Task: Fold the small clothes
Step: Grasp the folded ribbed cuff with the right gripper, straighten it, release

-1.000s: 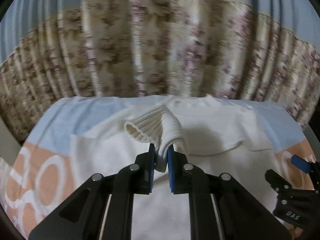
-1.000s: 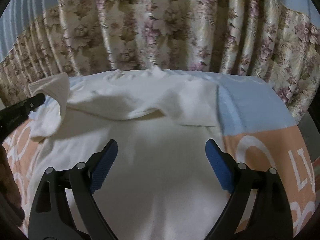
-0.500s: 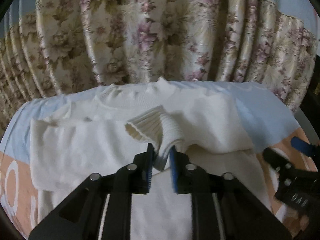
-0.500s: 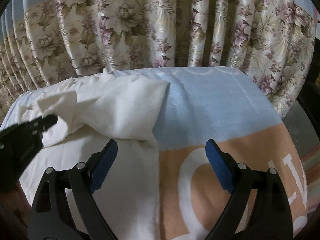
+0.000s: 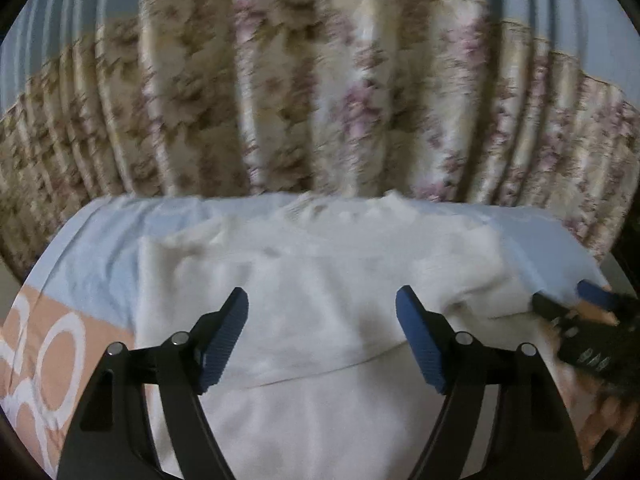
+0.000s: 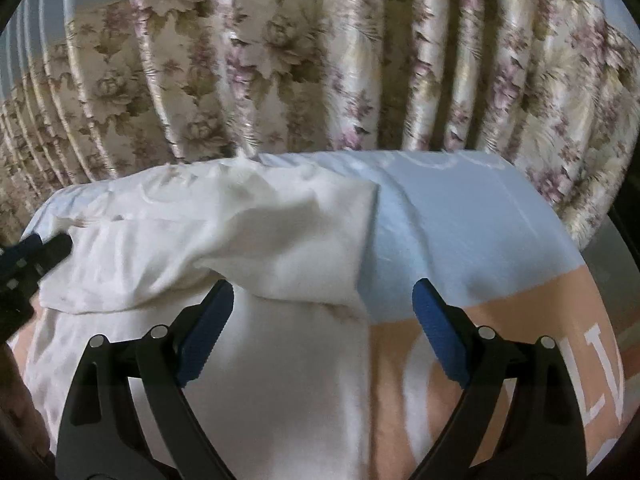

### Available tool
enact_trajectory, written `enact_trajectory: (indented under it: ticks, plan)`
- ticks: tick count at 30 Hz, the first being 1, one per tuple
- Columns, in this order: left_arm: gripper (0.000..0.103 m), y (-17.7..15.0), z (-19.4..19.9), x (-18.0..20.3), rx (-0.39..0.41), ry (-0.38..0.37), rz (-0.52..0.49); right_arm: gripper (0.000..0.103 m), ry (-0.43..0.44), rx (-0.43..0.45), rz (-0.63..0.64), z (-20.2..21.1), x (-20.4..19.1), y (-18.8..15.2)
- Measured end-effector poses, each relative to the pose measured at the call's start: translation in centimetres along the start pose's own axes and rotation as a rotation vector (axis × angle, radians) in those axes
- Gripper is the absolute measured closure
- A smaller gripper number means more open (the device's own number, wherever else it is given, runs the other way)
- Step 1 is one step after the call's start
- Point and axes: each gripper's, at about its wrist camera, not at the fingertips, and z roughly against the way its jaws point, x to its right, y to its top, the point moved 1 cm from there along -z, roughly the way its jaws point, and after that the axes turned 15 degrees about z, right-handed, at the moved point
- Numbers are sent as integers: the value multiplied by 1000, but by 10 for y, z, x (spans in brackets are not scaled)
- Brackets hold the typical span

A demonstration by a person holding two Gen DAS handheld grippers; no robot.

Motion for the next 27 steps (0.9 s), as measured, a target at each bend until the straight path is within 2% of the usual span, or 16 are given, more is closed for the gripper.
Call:
enact_trajectory:
  ticks: [5, 9, 11, 17, 19, 21, 22, 23, 25, 27]
  plan:
    - [26, -3, -7, -47, -19, 76, 23, 11, 44, 7, 27, -14, -15, 15]
    - [26, -1, -15, -74, -29, 122, 39, 11, 39, 0, 35, -27, -20, 22]
    - [26, 0, -18, -84, -28, 137, 42, 11, 31, -5, 14, -36, -14, 23]
    - [26, 3, -31, -100, -36, 159, 67, 15, 81, -28, 1, -59, -14, 27]
    - [26, 2, -34, -100, -44, 159, 73, 21, 86, -53, 13, -68, -18, 28]
    - [26, 1, -35, -99, -48, 155, 69, 41, 107, -82, 1, -76, -21, 25]
    - [26, 1, -36, -98, -51, 155, 67, 48, 130, -88, -5, -79, -23, 24]
    - [26, 0, -37, -98, -55, 154, 66, 61, 150, -94, -7, -80, -25, 23]
    - [26, 1, -39, -98, -61, 152, 74, 66, 145, -97, -1, -80, -26, 22]
    - [26, 2, -41, -98, -65, 152, 78, 90, 153, -99, -17, -79, -22, 22]
